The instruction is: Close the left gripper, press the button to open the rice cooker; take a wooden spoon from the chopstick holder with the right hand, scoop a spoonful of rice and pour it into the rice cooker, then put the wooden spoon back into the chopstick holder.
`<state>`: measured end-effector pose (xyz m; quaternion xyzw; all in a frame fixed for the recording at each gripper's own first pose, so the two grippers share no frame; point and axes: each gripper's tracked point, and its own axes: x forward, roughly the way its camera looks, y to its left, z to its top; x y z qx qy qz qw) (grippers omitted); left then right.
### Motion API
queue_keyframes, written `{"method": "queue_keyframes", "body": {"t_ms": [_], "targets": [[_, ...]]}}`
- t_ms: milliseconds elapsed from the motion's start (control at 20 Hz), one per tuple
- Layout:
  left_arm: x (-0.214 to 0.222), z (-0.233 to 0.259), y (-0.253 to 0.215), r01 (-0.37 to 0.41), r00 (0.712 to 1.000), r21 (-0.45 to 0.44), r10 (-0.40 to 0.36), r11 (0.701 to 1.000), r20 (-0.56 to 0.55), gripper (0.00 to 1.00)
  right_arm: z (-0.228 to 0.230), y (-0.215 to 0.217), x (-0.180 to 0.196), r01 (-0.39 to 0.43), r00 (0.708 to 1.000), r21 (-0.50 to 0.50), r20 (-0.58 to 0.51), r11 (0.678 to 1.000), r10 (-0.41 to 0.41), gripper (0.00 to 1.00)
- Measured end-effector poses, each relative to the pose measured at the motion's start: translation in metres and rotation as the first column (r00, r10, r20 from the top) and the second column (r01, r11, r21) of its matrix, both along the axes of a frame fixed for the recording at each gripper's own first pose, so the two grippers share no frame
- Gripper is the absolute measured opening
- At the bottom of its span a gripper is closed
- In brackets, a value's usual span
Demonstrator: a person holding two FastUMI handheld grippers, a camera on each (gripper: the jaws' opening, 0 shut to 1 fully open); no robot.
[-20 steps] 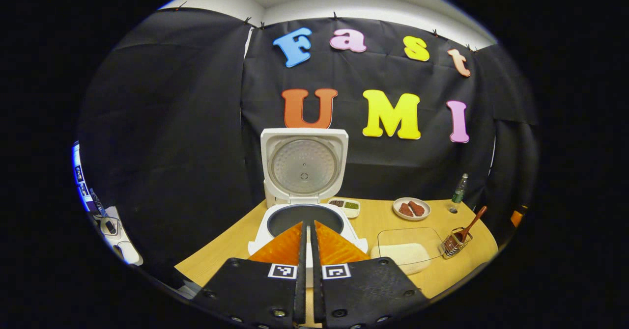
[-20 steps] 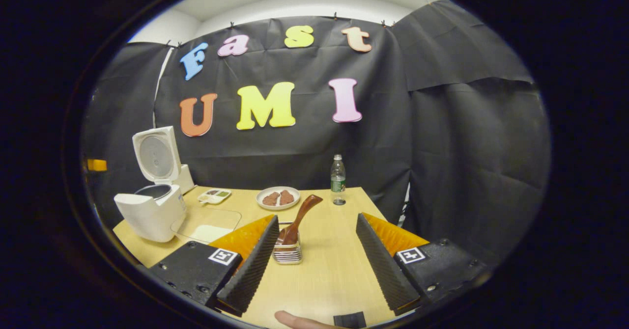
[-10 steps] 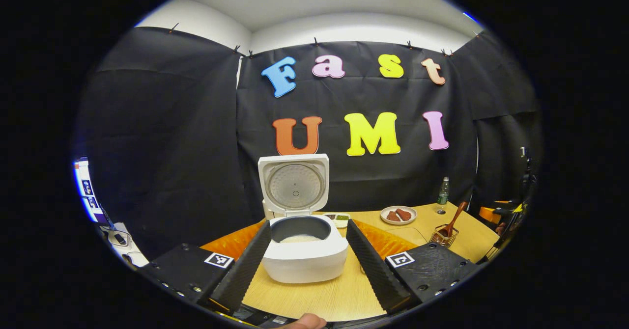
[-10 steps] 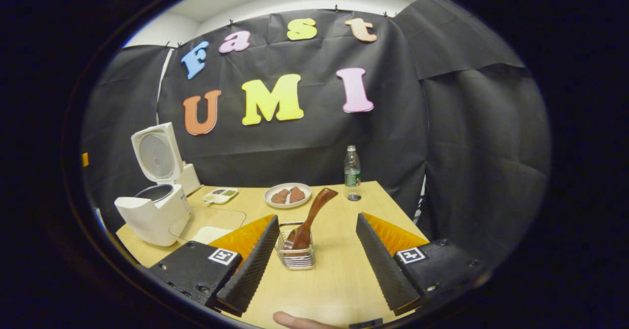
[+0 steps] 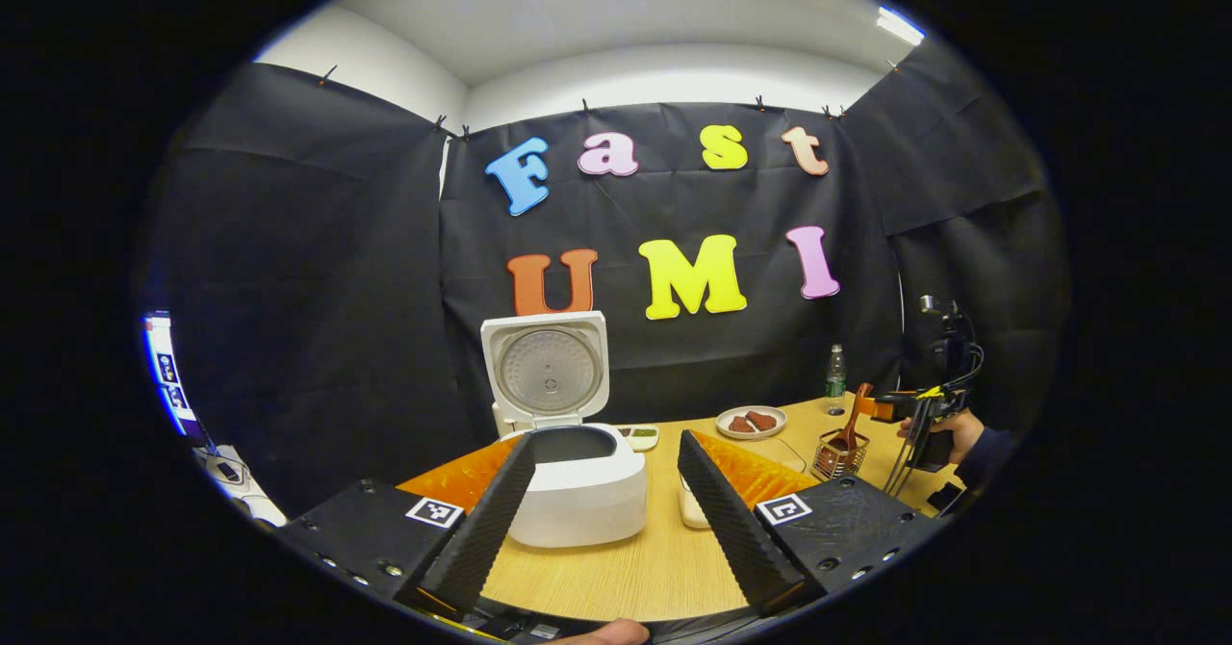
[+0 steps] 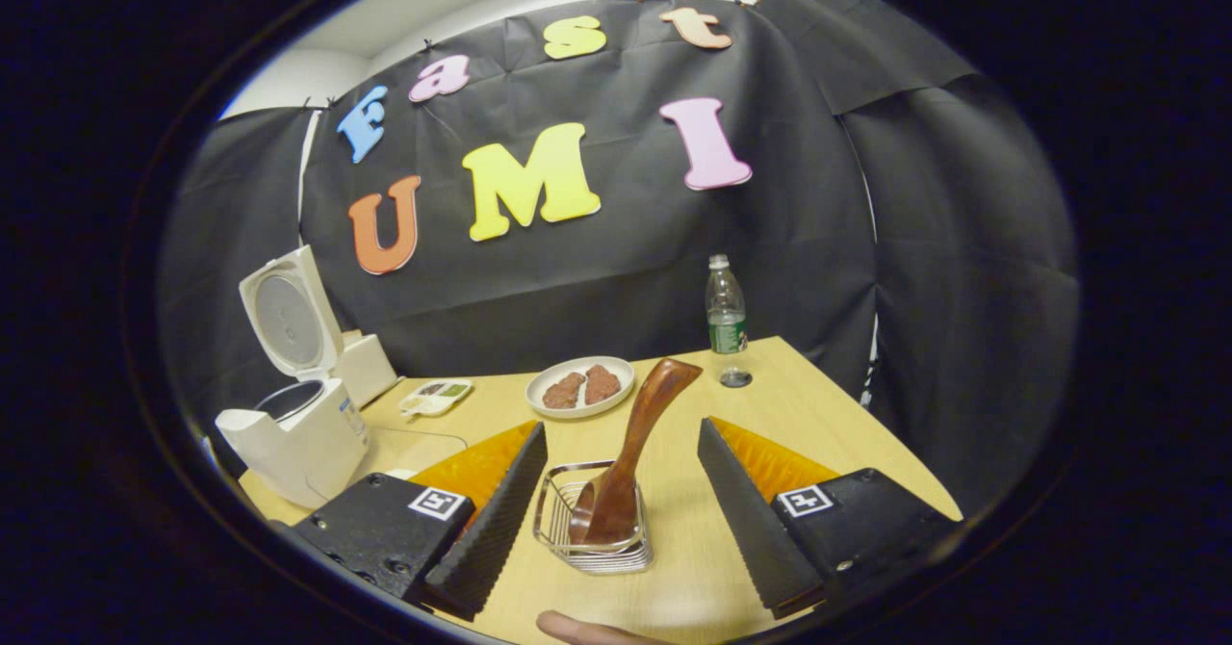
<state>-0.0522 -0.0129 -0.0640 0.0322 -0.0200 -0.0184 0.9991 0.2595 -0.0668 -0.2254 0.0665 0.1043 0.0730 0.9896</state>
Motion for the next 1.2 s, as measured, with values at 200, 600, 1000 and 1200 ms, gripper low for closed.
{"method": "queue_keyframes", "body": {"t_ms": [200,600,1000,1200], "targets": [[-0.015,-0.012,0.003,0.008,1.0,0.005,-0.008,1.0,0.009,0.95,-0.032,-0.004,0.037,0.037,0.997,0.004,-0.064,0.999,-0.037,1.0],[-0.016,-0.026,0.02,-0.01,1.0,-0.009,0.01,1.0,-0.014,0.95,-0.049,-0.013,0.072,0.108,0.99,0.032,-0.096,0.994,-0.104,0.84],[-0.015,-0.039,0.025,-0.016,0.999,-0.016,0.015,1.0,-0.05,0.95,-0.046,0.015,0.069,0.009,0.99,0.189,-0.143,0.982,0.019,0.52],[-0.018,-0.044,0.031,-0.024,0.998,-0.009,0.024,1.0,-0.055,0.95,-0.023,0.021,0.061,0.01,0.998,0.128,-0.068,0.992,-0.001,0.16]]}}
